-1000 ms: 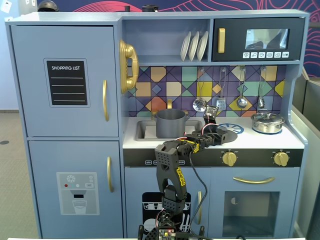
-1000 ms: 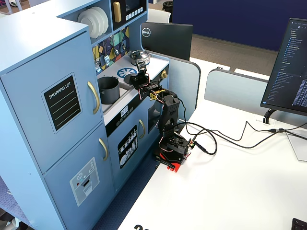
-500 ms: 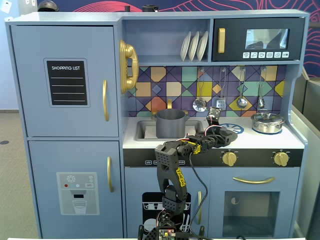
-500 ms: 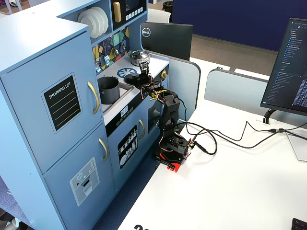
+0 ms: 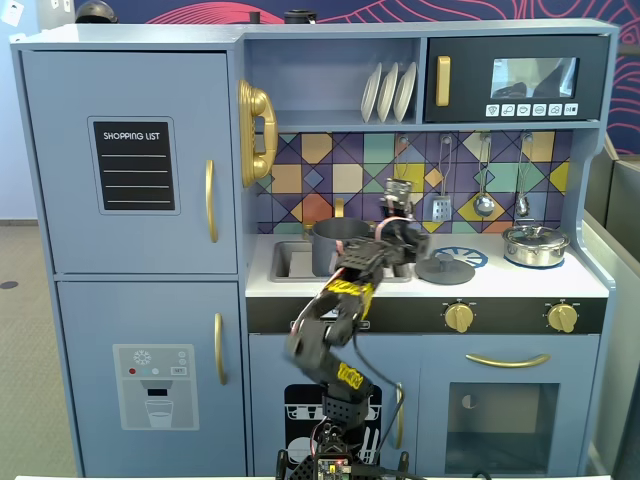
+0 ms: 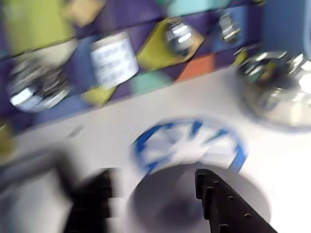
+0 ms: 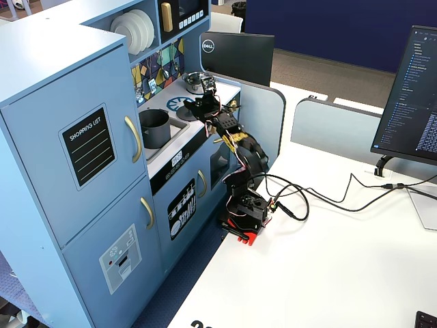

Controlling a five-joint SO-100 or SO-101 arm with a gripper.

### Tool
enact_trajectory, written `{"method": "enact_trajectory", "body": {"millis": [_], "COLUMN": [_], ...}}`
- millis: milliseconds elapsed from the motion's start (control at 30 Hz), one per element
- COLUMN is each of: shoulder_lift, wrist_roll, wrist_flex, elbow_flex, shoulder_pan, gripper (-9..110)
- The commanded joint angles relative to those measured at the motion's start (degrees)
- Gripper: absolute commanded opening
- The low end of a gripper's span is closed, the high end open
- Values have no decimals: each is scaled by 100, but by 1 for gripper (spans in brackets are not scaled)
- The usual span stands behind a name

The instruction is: Take off the lid from the gray recipient and place it on the counter

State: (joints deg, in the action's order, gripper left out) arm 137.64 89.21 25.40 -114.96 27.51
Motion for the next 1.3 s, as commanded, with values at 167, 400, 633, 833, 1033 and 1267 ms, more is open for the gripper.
{"method": "enact_trajectory", "body": {"millis": [167, 400, 633, 833, 1033, 1267], "shoulder_lift": [2197, 3252, 3797, 4228, 4421, 4438], "wrist_roll": [325, -97, -290, 44, 211, -255], "wrist_flex": [3454, 3955, 4386, 5106, 5748, 6223], "elbow_flex": [-1213, -3129, -4535, -5388, -5704, -5704], "shoulder_pan": [-1266, -2531, -3032, -3076, -3059, -2909], "gripper": [0, 0, 0, 0, 0, 3]}}
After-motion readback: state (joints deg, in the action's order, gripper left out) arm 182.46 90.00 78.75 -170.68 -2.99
